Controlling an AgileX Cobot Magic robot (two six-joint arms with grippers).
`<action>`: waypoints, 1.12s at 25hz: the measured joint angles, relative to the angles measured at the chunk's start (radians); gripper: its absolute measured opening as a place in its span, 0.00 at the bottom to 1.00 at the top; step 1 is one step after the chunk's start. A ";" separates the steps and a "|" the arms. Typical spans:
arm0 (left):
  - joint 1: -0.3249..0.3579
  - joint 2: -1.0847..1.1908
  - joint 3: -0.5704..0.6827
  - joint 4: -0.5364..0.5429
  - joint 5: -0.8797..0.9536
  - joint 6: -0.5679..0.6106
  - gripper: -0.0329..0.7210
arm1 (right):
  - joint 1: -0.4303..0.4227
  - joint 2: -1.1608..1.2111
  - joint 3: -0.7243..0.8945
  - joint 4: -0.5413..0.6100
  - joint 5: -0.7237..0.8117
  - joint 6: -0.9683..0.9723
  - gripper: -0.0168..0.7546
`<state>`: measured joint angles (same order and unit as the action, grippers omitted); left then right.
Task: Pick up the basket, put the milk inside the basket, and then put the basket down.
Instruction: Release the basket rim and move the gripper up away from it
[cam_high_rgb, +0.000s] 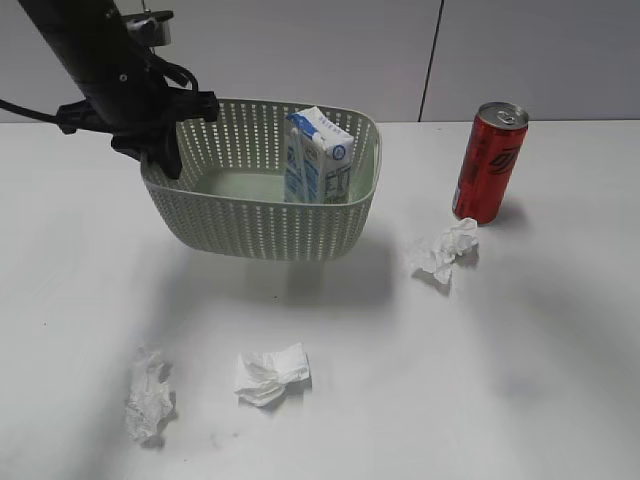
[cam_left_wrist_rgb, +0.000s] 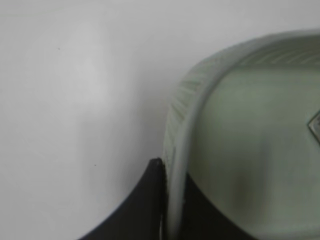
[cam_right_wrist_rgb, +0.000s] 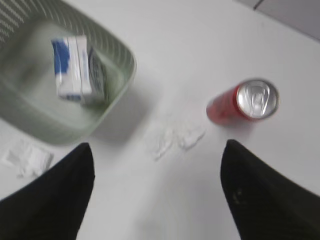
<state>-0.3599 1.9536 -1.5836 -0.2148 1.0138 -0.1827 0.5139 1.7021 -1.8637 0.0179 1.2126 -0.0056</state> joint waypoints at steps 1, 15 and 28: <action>0.000 0.000 0.000 -0.006 0.000 0.000 0.02 | 0.000 -0.045 0.070 -0.011 0.000 0.000 0.79; 0.000 0.000 0.000 -0.037 -0.001 0.000 0.02 | 0.000 -0.808 0.963 -0.030 -0.103 0.006 0.79; 0.000 0.000 0.000 -0.036 -0.001 0.000 0.02 | 0.000 -1.391 1.317 -0.013 -0.088 0.006 0.79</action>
<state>-0.3599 1.9536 -1.5836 -0.2505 1.0128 -0.1827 0.5139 0.3113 -0.5466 0.0054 1.1245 0.0000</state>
